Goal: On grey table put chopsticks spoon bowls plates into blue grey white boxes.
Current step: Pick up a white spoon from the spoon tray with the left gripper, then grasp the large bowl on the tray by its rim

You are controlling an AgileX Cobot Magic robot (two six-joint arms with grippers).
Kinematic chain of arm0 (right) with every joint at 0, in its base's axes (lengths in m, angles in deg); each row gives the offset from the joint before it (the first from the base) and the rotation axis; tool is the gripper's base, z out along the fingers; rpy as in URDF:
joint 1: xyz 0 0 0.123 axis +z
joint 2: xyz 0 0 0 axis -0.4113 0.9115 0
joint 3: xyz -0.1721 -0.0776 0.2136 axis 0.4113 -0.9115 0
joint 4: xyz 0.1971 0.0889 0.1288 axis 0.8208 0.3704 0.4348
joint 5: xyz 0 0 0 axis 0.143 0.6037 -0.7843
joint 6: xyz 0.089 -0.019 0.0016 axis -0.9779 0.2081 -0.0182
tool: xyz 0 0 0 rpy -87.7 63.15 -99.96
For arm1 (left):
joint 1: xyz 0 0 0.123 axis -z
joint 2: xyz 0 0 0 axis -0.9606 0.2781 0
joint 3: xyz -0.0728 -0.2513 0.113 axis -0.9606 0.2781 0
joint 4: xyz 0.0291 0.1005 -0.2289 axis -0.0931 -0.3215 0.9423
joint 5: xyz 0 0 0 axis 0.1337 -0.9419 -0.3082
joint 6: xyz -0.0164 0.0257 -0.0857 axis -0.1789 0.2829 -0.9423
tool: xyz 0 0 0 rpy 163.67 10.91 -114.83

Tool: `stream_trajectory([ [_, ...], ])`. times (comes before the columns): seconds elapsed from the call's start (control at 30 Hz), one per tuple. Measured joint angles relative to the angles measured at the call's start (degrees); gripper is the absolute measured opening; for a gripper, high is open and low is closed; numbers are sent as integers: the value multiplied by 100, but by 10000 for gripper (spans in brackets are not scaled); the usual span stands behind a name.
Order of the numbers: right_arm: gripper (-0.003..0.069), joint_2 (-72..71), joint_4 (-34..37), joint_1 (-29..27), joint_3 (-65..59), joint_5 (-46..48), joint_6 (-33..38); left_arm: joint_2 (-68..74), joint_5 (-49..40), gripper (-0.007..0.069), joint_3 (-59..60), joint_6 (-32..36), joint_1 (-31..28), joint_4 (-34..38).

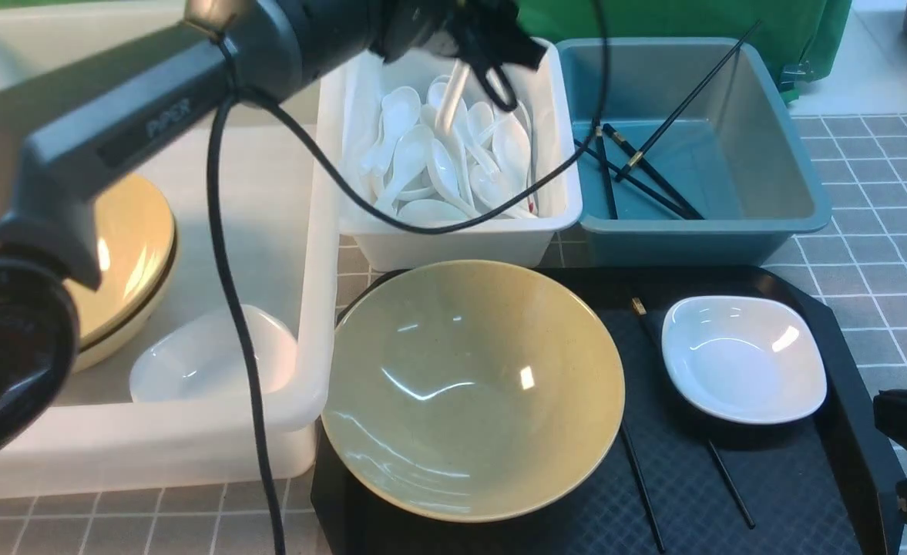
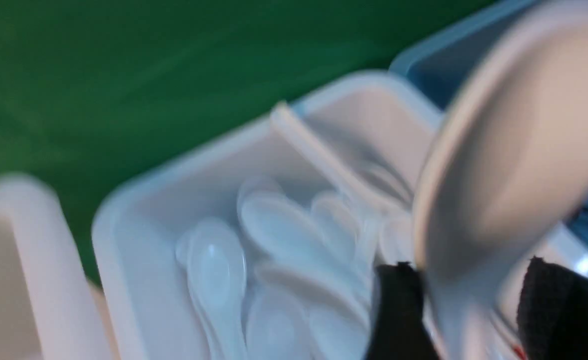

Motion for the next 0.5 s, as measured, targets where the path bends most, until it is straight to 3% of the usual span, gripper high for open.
stream_trajectory([
  [0.07,43,0,0,0,0,6,0,-57,-540,330,0,-42,24,244],
  [0.1,43,0,0,0,0,10,0,-175,-1388,342,0,-31,109,592],
  [0.13,43,0,0,0,0,10,0,-270,-2231,333,0,104,199,901],
  [0.23,43,0,0,0,0,10,0,-293,-3540,266,29,568,463,1370],
  [0.27,43,0,0,0,0,10,0,-285,-3588,259,40,595,481,1427],
  [0.37,43,0,0,0,0,10,0,-113,-3869,129,399,842,791,1843],
  [0.5,45,0,0,0,0,5,0,167,-3889,15,780,991,1219,2111],
])
